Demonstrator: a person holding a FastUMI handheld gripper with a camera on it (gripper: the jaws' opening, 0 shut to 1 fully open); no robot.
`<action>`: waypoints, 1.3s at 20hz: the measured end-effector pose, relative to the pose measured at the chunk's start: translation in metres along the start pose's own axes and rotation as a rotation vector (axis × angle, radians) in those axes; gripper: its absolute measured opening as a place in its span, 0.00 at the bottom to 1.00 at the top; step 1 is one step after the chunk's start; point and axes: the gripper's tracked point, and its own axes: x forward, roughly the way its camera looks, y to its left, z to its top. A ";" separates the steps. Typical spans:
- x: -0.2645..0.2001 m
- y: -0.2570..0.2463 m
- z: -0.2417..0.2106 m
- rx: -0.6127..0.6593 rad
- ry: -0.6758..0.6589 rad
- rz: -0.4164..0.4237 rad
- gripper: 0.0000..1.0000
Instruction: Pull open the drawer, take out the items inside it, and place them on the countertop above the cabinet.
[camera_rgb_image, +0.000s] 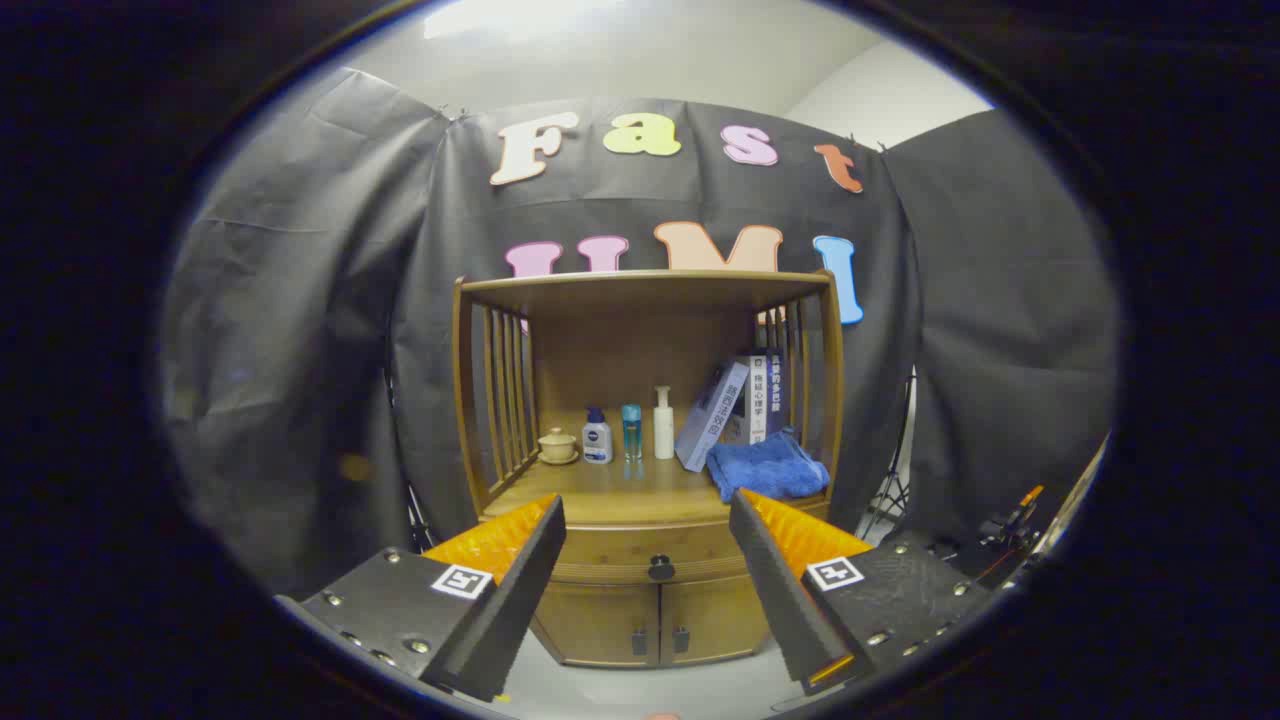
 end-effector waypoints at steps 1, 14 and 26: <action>0.000 0.000 0.001 0.001 0.000 -0.002 0.99; 0.014 -0.017 0.000 -0.026 -0.005 -0.041 0.99; 0.084 0.004 -0.062 -0.008 -0.008 0.026 0.99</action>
